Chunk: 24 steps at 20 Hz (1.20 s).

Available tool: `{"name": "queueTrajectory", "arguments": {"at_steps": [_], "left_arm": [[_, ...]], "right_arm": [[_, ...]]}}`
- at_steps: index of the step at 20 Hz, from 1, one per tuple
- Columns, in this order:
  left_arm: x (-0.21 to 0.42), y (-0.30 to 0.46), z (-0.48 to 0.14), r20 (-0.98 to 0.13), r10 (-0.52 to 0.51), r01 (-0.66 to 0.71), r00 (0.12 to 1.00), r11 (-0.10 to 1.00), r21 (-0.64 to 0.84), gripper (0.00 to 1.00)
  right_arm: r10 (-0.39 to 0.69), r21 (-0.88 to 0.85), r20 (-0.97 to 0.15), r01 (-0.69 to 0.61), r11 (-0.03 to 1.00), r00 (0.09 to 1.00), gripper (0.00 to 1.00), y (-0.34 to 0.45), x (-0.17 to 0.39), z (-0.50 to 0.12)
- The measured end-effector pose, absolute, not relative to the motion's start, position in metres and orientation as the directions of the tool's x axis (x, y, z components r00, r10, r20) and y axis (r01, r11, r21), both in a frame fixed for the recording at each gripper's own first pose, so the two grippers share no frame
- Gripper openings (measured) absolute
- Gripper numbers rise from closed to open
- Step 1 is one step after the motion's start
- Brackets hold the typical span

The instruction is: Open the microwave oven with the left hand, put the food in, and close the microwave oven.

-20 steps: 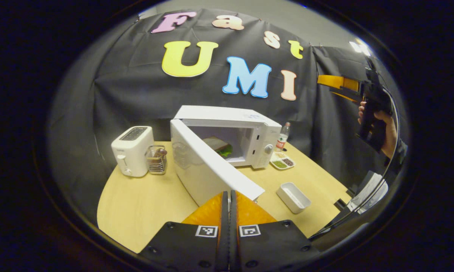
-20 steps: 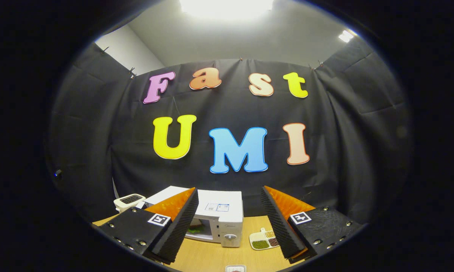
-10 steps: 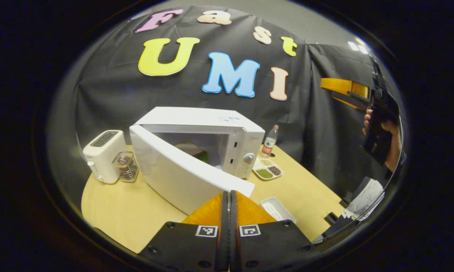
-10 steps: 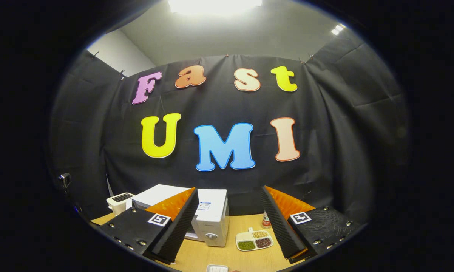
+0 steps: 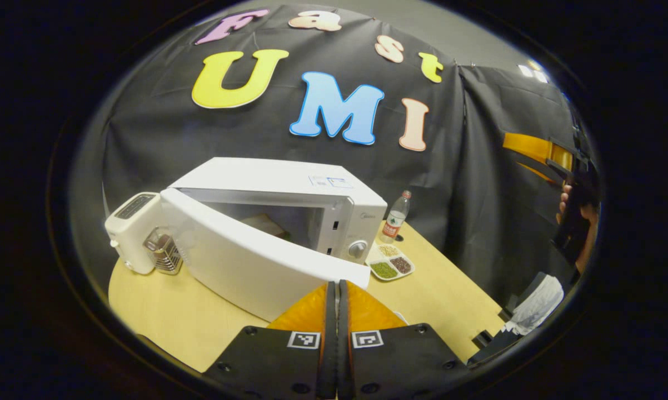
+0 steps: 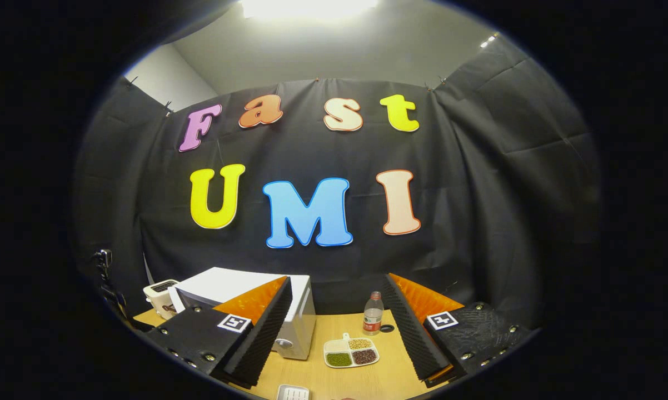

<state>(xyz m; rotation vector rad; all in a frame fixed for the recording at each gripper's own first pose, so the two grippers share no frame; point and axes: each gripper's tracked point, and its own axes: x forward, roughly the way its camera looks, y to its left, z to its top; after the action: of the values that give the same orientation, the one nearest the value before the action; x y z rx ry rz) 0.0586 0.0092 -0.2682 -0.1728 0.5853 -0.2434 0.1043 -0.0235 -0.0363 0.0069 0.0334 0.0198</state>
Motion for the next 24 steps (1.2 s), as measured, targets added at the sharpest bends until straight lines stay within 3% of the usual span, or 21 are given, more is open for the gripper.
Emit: {"name": "queueTrajectory", "arguments": {"at_steps": [24], "left_arm": [[0.184, -0.026, -0.298, -0.528, -0.2, 0.092, 0.825, 0.971, -0.223, 0.07]], "right_arm": [[-0.02, 0.065, -0.101, 0.026, 0.998, 0.995, 0.99, -0.109, 0.141, -0.07]]}}
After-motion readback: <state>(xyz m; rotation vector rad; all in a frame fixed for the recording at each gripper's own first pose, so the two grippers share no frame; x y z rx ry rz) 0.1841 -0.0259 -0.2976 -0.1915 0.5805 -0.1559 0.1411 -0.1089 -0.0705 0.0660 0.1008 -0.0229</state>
